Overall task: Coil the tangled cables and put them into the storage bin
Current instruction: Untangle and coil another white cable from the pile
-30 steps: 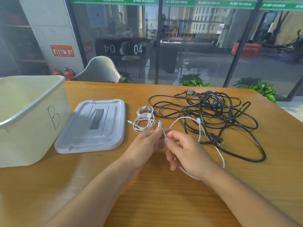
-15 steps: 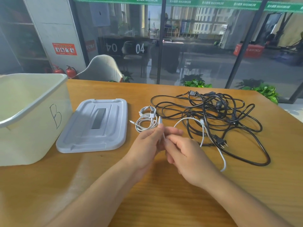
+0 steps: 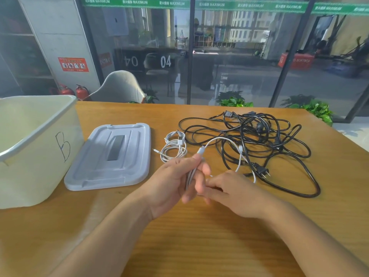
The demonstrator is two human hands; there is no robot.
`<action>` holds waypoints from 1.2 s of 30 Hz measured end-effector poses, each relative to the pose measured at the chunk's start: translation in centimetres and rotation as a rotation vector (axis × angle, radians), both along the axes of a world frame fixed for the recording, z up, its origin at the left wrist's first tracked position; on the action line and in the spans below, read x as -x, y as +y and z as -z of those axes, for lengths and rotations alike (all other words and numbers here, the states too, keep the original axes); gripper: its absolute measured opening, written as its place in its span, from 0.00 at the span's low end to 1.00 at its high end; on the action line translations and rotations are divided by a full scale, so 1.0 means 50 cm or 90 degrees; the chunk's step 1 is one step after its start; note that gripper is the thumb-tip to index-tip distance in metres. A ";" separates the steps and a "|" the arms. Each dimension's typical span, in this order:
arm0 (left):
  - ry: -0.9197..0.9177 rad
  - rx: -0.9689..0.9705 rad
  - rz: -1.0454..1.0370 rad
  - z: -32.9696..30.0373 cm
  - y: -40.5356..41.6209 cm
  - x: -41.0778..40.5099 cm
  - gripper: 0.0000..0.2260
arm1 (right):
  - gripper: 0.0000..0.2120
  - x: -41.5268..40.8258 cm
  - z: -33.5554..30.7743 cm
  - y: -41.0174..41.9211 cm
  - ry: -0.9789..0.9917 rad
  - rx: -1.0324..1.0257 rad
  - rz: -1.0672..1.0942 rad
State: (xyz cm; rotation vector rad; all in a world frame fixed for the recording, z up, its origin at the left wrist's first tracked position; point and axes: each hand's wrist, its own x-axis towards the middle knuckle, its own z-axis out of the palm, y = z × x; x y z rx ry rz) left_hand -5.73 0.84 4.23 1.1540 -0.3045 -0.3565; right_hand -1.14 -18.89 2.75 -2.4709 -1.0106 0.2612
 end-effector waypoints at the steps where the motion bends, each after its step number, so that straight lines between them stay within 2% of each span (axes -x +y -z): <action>1: -0.012 -0.030 0.016 0.000 0.002 0.001 0.19 | 0.22 -0.008 -0.002 -0.009 -0.016 0.015 0.021; 4: -0.035 -0.143 0.054 0.005 0.011 -0.003 0.20 | 0.20 -0.032 -0.012 -0.039 -0.104 0.033 0.106; 7: -0.051 -0.242 0.075 0.013 0.006 -0.003 0.22 | 0.26 -0.044 -0.020 -0.058 -0.238 0.014 0.168; 9: -0.056 -0.289 0.072 0.016 -0.001 -0.003 0.23 | 0.27 -0.040 -0.024 -0.054 -0.344 -0.027 0.175; 12: -0.070 -0.342 0.045 0.014 -0.003 -0.002 0.23 | 0.21 -0.016 -0.032 -0.035 -0.474 -0.104 0.196; 14: -0.080 -0.365 0.010 0.011 -0.004 -0.001 0.23 | 0.18 -0.002 -0.034 -0.020 -0.499 -0.139 0.232; 16: -0.079 -0.374 -0.043 0.011 -0.007 -0.001 0.22 | 0.16 0.008 -0.033 -0.009 -0.460 -0.191 0.247; 20: -0.061 -0.387 -0.149 0.016 -0.013 -0.004 0.20 | 0.13 0.023 -0.033 0.001 -0.267 -0.250 0.164; 24: -0.053 -0.386 -0.258 0.019 -0.010 -0.010 0.18 | 0.14 0.019 -0.038 -0.007 -0.100 -0.166 0.118; 27: -0.050 -0.383 -0.281 0.023 -0.013 -0.010 0.18 | 0.14 0.022 -0.035 -0.009 -0.123 -0.077 0.107; 29: -0.062 -0.396 -0.267 0.027 -0.015 -0.010 0.19 | 0.14 0.030 -0.031 0.002 -0.162 -0.099 0.110; 32: -0.060 -0.397 -0.249 0.032 -0.018 -0.011 0.21 | 0.13 0.040 -0.028 0.016 -0.157 -0.152 0.110; 36: -0.030 -0.350 -0.232 0.031 -0.012 -0.009 0.21 | 0.13 0.047 -0.023 0.027 -0.165 -0.157 0.095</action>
